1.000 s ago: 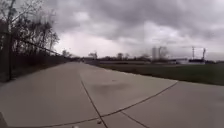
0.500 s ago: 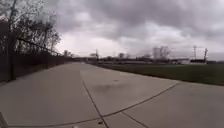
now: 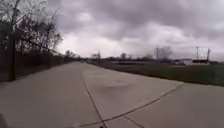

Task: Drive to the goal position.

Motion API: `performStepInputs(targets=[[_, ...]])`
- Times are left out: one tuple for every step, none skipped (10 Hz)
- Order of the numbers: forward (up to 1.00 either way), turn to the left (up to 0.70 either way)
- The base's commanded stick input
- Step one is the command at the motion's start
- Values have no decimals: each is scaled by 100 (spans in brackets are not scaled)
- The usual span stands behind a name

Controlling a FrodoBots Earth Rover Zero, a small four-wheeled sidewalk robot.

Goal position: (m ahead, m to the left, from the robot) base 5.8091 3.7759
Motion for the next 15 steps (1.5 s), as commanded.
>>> performStepInputs(targets=[[100, 1], [100, 7], [100, 13], [100, 19], [100, 40], [100, 31], [100, 21], [100, 18], [100, 10], [100, 3], [100, 17], [100, 38], [100, 40], [100, 30], [100, 18]])
